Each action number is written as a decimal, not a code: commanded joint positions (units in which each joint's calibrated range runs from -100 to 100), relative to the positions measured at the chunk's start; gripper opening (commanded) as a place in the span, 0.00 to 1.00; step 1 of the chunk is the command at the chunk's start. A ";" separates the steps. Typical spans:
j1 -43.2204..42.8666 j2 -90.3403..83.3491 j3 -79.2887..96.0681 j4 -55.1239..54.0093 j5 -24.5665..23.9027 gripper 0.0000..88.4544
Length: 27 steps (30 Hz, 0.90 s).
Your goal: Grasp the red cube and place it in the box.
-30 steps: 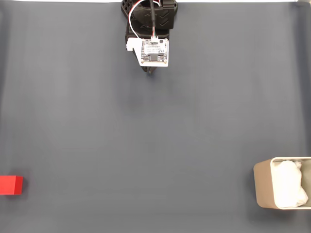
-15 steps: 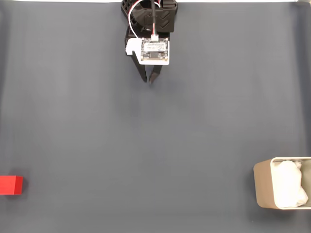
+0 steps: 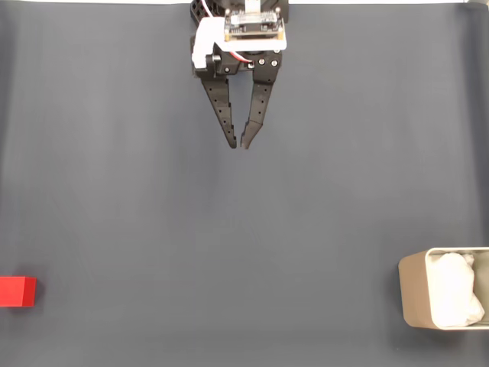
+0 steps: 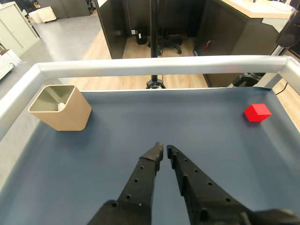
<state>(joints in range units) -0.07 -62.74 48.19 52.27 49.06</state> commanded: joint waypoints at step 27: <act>21.17 39.43 -45.55 7.08 0.20 0.00</act>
<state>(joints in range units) 18.84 -25.66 7.32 60.94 48.86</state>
